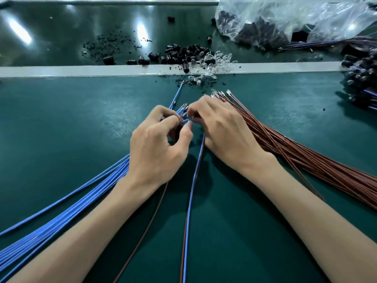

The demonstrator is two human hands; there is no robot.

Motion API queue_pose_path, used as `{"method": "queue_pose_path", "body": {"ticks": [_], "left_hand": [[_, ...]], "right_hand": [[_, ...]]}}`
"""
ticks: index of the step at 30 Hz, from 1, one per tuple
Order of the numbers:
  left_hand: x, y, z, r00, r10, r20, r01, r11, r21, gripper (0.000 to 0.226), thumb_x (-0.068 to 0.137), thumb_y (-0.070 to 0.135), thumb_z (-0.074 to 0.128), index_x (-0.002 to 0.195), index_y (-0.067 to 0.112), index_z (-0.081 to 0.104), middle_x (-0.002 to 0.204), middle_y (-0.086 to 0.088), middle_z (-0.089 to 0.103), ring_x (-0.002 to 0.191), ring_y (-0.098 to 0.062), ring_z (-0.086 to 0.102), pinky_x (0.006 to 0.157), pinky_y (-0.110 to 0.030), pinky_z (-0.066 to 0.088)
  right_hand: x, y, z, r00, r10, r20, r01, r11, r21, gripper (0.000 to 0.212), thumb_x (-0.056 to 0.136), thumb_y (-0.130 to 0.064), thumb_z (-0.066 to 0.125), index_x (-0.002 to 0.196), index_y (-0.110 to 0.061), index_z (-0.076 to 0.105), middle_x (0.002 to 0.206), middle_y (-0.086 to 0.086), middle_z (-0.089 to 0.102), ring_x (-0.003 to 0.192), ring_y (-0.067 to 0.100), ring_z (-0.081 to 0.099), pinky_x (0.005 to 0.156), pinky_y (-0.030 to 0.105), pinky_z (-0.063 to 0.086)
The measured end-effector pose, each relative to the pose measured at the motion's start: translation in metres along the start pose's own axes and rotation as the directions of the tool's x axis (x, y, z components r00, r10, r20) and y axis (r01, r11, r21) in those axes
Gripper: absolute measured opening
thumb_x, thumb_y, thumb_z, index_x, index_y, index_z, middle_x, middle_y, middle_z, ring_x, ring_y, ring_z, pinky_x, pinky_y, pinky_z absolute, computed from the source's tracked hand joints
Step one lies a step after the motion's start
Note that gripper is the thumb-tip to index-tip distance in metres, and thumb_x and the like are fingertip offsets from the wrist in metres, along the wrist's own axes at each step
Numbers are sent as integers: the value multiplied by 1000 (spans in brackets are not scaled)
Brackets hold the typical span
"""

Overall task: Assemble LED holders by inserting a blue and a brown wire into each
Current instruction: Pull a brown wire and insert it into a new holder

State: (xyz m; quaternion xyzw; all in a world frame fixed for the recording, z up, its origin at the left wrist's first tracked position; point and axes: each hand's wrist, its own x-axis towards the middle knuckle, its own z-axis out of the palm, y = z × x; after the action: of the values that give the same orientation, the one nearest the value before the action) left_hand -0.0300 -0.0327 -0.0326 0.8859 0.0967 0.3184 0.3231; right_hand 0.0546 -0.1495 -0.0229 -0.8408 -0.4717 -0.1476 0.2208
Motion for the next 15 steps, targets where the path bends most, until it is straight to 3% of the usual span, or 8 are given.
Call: {"method": "queue_pose_path", "body": {"ticks": [4,6,8,10,15], "left_hand": [[0,2,1,998,-45,37,40,991,130,37,85,37,50,66,7,58,64,4,53,60,-28,50,58,-37,40],[0,3,0,999,-35,27,30,983,181,35,85,34,51,58,13,45,48,9,34,53,-24,36,53,-32,28],[1,5,-3,998,-68,-15,70,980,186,38,88,35,48,57,17,34,46,10,23,53,-23,27,55,-31,20],[3,3,-4,986,-154,-67,162,978,130,41,91,37,42,56,19,31,47,8,25,52,-23,27,57,-32,18],[5,-5,-1,952,-263,-159,266,964,1,46,93,40,34,73,4,52,70,-3,50,69,-24,43,65,-28,24]], "right_hand": [[-6,0,1,988,-53,145,57,998,-27,27,83,1,57,108,-6,62,103,10,59,97,28,59,74,43,47],[-7,0,1,989,-39,140,37,999,22,29,82,4,58,109,-4,61,104,12,57,97,29,57,76,43,48],[-9,1,2,995,-12,99,2,995,96,30,81,5,58,111,-1,59,106,14,55,100,29,54,84,41,48],[-9,1,3,998,32,54,-39,990,133,34,82,2,61,116,0,57,112,15,52,107,28,51,90,37,47],[-10,-2,5,996,57,71,-69,980,185,45,83,-6,65,126,2,51,123,17,47,118,29,46,101,35,40]]}}
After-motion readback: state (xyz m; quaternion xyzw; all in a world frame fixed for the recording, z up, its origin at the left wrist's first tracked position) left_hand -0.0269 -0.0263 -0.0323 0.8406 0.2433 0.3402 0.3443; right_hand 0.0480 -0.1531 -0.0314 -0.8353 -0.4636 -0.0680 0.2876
